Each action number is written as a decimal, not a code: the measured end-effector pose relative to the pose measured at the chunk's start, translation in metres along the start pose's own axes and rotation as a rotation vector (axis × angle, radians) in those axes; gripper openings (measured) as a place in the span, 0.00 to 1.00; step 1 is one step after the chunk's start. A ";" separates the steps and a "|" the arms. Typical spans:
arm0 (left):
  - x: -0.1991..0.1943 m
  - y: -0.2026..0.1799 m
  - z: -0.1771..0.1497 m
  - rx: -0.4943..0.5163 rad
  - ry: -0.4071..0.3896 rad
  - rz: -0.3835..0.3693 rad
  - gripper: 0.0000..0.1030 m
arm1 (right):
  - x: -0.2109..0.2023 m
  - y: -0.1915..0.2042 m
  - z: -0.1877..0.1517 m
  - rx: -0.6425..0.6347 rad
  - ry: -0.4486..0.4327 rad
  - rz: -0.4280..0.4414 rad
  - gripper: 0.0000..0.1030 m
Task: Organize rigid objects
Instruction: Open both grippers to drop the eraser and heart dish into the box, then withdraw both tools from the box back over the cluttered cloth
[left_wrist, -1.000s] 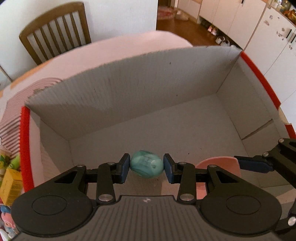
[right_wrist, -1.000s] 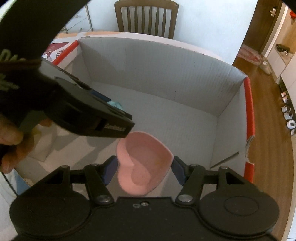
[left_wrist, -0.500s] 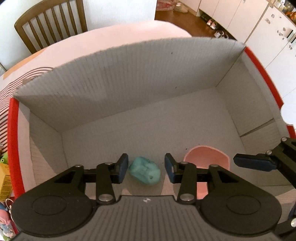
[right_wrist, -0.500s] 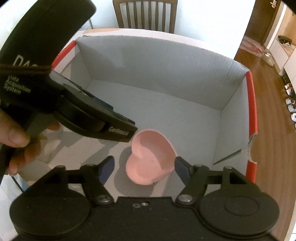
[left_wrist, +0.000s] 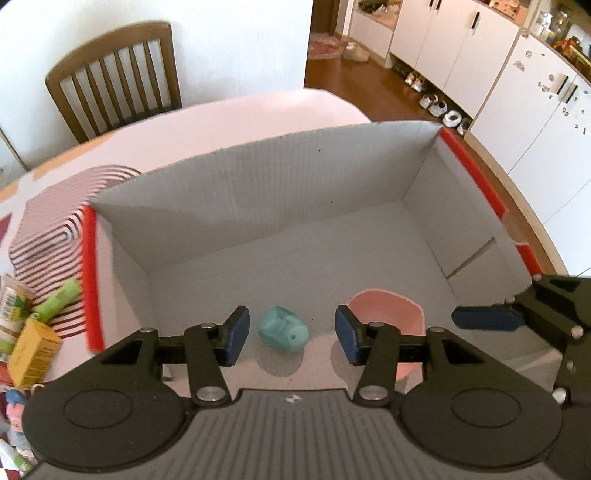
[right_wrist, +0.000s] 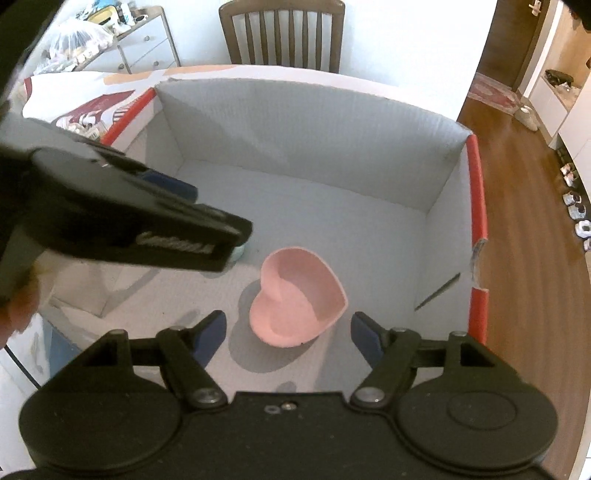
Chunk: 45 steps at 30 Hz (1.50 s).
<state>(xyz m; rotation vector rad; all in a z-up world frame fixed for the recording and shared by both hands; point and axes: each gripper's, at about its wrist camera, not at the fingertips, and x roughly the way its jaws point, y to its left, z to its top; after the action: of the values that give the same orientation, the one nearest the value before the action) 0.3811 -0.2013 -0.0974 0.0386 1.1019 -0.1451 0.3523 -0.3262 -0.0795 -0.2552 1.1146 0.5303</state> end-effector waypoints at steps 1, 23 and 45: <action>-0.005 -0.001 -0.002 0.003 -0.010 0.004 0.49 | -0.003 0.001 -0.001 0.000 -0.007 0.001 0.72; -0.106 0.015 -0.054 -0.037 -0.213 -0.001 0.49 | -0.071 0.038 -0.026 0.018 -0.192 0.010 0.80; -0.196 0.098 -0.146 0.010 -0.405 -0.036 0.67 | -0.115 0.140 -0.061 0.084 -0.411 0.020 0.92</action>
<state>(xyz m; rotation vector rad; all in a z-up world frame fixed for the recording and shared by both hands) 0.1778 -0.0701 0.0068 -0.0019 0.6976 -0.1816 0.1926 -0.2666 0.0076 -0.0563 0.7376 0.5238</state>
